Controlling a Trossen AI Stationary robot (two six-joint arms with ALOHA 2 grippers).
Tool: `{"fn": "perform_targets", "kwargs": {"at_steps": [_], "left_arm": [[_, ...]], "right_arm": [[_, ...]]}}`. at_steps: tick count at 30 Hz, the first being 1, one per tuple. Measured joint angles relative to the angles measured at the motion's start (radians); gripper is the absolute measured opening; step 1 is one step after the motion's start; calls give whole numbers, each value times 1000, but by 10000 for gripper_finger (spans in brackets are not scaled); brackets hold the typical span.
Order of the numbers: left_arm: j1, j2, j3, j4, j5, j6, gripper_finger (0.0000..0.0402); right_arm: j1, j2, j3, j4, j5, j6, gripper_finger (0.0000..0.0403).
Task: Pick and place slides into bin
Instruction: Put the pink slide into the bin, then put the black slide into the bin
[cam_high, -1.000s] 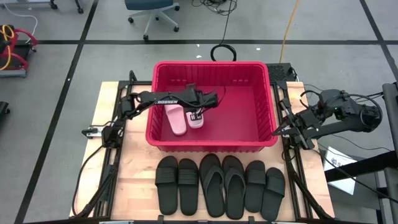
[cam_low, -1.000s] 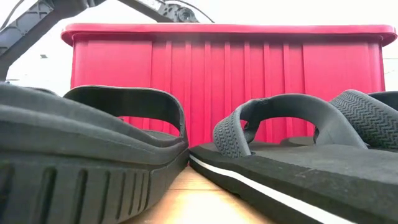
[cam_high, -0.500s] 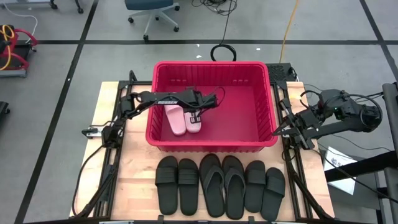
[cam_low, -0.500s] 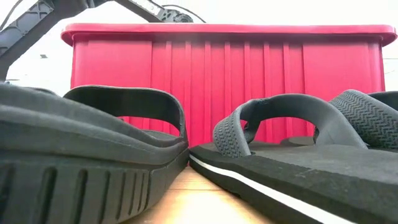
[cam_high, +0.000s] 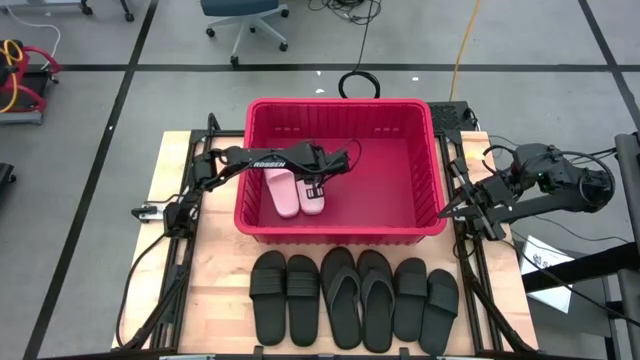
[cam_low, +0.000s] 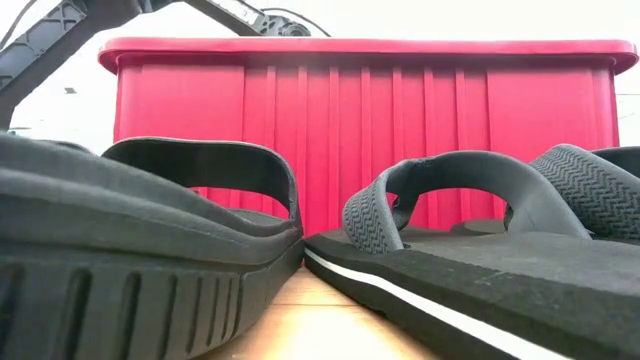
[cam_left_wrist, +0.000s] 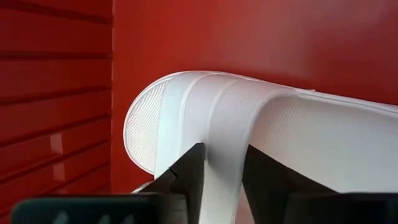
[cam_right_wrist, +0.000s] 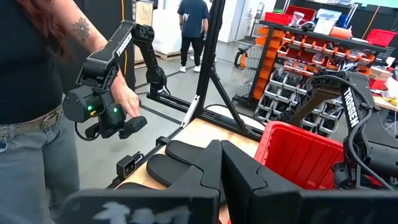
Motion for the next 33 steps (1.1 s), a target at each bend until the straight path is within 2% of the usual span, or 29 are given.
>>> {"fn": "perform_targets", "kwargs": {"at_steps": [4, 10, 20, 26, 33], "left_arm": [[0, 0, 3, -4, -5, -20, 142], [-3, -55, 62, -75, -5, -49, 147], [-41, -314, 89, -75, 0, -117, 147], [-117, -475, 89, -73, 0, -135, 147], [-275, -600, 89, -81, 1, -149, 147]], "right_arm": [[0, 0, 0, 0, 0, 0, 0], [0, 0, 0, 10, 0, 2, 0], [0, 0, 0, 15, 0, 1, 0], [0, 0, 0, 32, 0, 4, 0], [0, 0, 0, -20, 2, 30, 0]]}}
